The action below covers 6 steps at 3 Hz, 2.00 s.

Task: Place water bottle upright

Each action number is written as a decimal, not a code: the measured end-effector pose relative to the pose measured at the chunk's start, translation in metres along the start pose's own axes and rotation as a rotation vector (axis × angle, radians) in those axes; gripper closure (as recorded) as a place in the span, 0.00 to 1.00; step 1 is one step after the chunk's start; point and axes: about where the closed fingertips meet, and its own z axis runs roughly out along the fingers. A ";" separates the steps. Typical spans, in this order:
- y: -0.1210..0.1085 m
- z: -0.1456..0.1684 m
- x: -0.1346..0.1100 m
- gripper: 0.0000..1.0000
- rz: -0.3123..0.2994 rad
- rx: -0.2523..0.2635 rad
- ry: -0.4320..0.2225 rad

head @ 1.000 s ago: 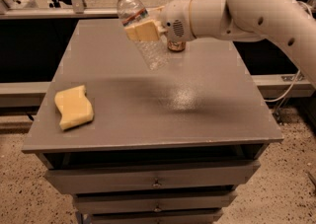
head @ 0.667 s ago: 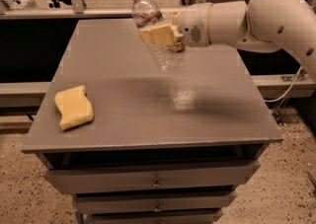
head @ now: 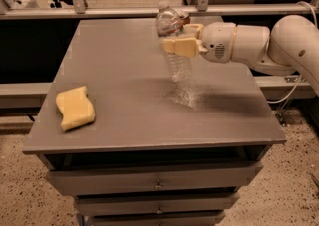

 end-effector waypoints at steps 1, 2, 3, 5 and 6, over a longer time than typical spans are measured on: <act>0.001 -0.004 0.009 1.00 -0.023 -0.075 -0.080; 0.005 -0.008 0.015 1.00 -0.070 -0.136 -0.141; 0.011 -0.011 0.017 1.00 -0.104 -0.177 -0.181; 0.020 -0.029 0.023 0.82 -0.111 -0.210 -0.270; 0.023 -0.033 0.027 0.59 -0.105 -0.221 -0.296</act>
Offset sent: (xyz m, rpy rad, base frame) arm -0.0160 -0.0154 -0.0213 0.1657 -0.1932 0.2019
